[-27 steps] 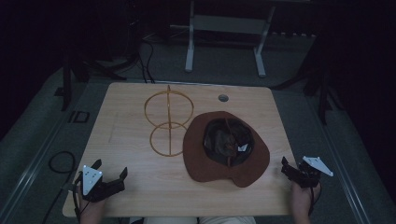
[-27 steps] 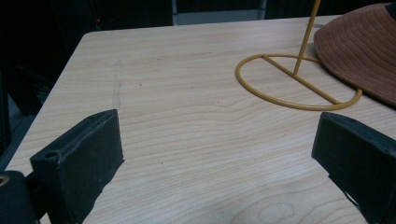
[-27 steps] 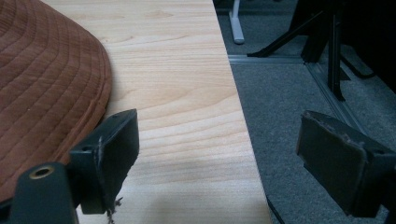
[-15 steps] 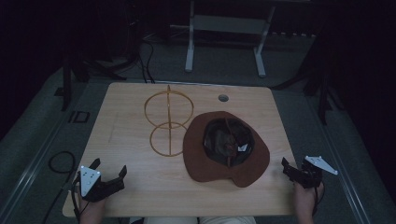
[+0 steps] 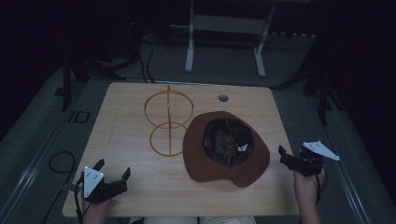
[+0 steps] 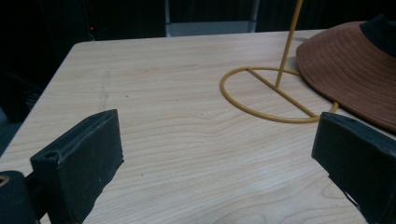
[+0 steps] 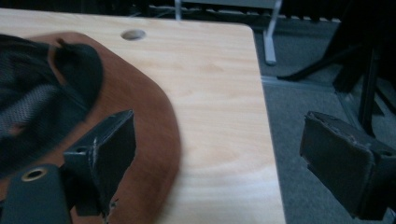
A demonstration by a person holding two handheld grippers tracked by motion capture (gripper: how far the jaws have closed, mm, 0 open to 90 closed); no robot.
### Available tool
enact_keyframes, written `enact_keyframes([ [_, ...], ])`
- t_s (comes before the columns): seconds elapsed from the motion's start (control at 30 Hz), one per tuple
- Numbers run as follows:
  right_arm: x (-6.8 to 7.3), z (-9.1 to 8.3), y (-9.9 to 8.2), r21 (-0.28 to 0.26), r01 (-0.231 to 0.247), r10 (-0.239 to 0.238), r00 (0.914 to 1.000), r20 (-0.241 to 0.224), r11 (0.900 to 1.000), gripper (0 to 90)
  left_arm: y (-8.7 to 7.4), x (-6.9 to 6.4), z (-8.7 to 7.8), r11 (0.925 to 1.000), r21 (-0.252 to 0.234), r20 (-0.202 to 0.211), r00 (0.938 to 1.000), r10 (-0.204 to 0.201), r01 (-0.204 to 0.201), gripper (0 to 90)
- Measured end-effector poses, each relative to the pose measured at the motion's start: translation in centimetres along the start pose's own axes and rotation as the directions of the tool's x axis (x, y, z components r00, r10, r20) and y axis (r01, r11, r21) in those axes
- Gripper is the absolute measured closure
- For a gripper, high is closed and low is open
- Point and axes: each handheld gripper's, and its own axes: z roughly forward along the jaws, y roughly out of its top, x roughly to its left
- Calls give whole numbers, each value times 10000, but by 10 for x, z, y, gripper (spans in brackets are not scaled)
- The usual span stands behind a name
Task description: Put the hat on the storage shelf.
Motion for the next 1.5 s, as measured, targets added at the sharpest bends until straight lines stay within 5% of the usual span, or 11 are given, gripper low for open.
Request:
enact_keyframes([
  [0.1,11,0,13,143,34,-24,9977,-676,9999,130,0,-1,0,9998,11,191,9996,-190,189,22],
  [0.2,27,1,26,-232,547,-566,9945,-884,9982,133,1,-2,0,9999,83,191,9997,-132,131,22],
  [0.37,47,12,43,-203,801,-825,9768,-1975,9966,143,1,-4,0,9999,103,66,10000,-5,4,22],
  [0.53,71,29,49,52,1397,-1352,9667,-2173,9902,159,1,-2,-1,9999,10,31,9999,-128,128,22],
  [0.73,87,61,53,958,1247,-1036,9743,-2000,9876,126,1,-3,-1,9999,-7,92,9999,-100,100,22],
  [0.83,93,74,51,1351,1359,-1030,9686,-2261,9815,110,1,-3,0,10000,10,98,9999,-79,79,22],
  [0.97,98,94,49,2072,1291,-840,9734,-2133,9697,107,1,-3,0,10000,51,103,9999,-81,81,22],
  [1.13,98,114,47,2638,1676,-1201,9750,-1869,9499,163,1,-4,0,9999,118,176,9998,-103,101,22],
  [1.5,99,147,41,3908,2265,-1781,9715,-1564,8922,348,3,-7,1,9980,633,297,9995,-69,50,22],
])
